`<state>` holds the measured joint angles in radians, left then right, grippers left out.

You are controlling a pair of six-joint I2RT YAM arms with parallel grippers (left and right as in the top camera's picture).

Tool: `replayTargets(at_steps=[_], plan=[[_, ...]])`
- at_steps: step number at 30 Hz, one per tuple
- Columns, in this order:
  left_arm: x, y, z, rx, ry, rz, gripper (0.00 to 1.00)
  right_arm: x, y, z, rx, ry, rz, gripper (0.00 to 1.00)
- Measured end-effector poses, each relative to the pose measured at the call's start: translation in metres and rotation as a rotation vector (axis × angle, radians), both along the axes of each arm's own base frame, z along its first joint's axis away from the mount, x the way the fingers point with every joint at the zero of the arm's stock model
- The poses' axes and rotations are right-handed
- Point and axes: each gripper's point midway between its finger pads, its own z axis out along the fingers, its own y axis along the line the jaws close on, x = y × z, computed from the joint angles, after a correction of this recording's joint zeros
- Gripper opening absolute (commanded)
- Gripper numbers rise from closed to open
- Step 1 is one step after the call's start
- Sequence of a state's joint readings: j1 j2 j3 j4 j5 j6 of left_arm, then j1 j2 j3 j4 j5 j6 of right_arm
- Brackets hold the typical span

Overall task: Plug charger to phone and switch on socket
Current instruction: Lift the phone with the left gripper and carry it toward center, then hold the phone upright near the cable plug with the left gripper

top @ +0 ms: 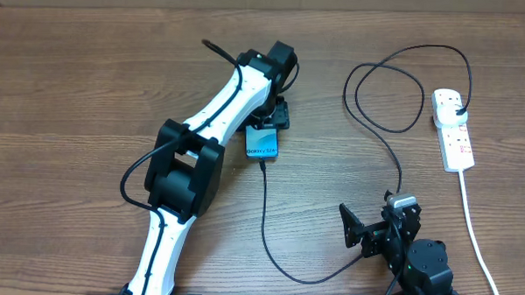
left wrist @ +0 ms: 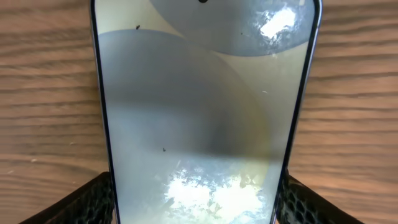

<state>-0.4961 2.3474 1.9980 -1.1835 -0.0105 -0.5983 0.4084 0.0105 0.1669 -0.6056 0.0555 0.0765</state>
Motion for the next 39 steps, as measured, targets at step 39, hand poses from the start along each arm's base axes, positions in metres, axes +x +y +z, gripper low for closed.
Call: replayTargets(at_steps=[39], plan=[[-0.045, 0.001, 0.062, -0.335, 0.368, 0.131, 0.36, 0.0, 0.0, 0.0, 0.0, 0.0, 0.0, 1.0]])
